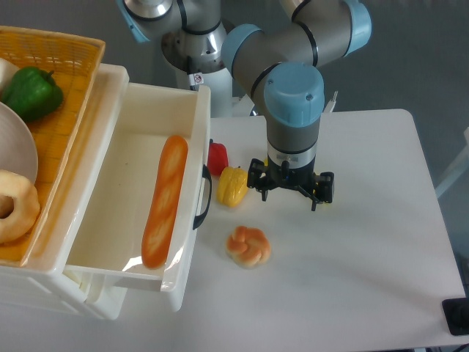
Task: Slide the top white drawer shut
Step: 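Move the gripper from its start pose toward the open drawer, then move the gripper down beside the open drawer's front panel, then push the drawer front with the gripper into the white cabinet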
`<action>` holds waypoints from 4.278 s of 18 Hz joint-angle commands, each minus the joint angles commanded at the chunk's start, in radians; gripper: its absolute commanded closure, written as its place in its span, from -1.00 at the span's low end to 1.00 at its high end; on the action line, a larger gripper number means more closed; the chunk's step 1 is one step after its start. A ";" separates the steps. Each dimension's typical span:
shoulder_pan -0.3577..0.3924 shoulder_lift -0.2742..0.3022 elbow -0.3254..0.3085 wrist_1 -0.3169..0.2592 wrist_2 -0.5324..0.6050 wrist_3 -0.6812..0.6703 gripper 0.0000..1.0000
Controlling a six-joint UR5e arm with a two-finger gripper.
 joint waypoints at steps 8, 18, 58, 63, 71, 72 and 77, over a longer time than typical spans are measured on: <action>-0.021 0.000 -0.054 0.012 -0.003 -0.002 -1.00; 0.000 -0.057 -0.040 0.009 -0.098 -0.044 -1.00; -0.037 -0.084 -0.048 -0.074 -0.189 -0.129 -1.00; -0.038 -0.075 -0.046 -0.075 -0.210 -0.129 -1.00; -0.040 -0.061 -0.045 -0.086 -0.236 -0.143 -1.00; -0.040 -0.061 -0.045 -0.087 -0.236 -0.144 -1.00; -0.055 -0.060 -0.045 -0.087 -0.236 -0.159 -1.00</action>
